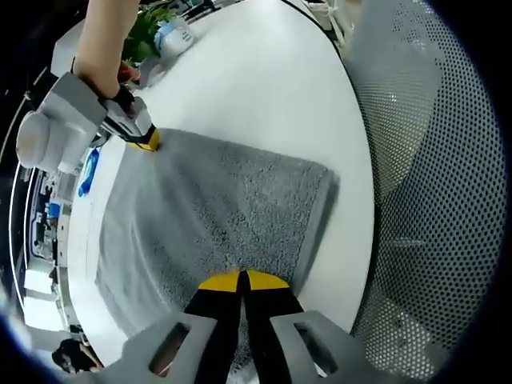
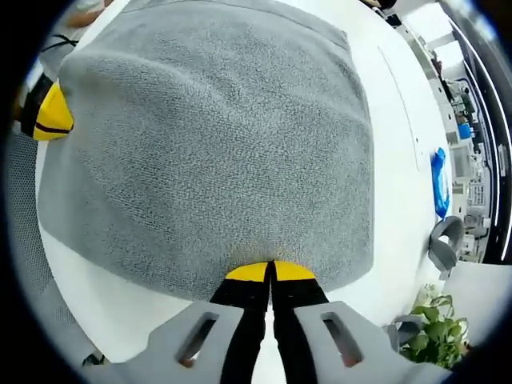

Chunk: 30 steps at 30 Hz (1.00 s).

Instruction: Fold the towel on the table until its edges align and the towel forms a compact rectangular stack.

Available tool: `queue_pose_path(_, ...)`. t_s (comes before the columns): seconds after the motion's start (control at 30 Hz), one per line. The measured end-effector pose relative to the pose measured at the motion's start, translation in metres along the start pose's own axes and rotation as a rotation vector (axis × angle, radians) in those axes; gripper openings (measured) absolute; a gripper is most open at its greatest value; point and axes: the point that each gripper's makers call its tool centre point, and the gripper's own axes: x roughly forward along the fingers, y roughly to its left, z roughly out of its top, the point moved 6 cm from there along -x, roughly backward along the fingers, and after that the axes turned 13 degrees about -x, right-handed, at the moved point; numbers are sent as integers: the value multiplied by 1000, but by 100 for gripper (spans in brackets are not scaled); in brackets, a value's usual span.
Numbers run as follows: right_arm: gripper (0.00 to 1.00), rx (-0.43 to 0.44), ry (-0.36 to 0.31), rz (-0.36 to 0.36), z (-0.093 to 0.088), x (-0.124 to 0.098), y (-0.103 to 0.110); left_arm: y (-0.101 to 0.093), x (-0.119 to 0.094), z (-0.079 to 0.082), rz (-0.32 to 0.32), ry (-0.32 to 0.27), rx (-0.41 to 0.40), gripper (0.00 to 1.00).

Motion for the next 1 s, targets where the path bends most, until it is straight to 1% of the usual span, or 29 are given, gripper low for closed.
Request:
queue_pose_path(0.23, 0, 57, -30, -3, -4, -2, 4, -1, -1, -2, 14, 15, -12, 1)
queue_pose_path(0.33, 0, 67, -36, 1, -5, -3, 8, 0, -2, -3, 13, 23, -41, 1)
queue_pose_path(0.6, 0, 87, -34, 4, -9, -5, 15, 0, -1, -5, 16, 36, -45, 1)
queue_pose_path(0.87, 0, 118, -44, 24, -13, -5, 18, 2, -1, -8, 13, 35, -79, 1)
queue_pose_path(1.0, 0, 132, -61, 26, -15, -6, 19, 4, -1, -9, 14, 35, -95, 1)
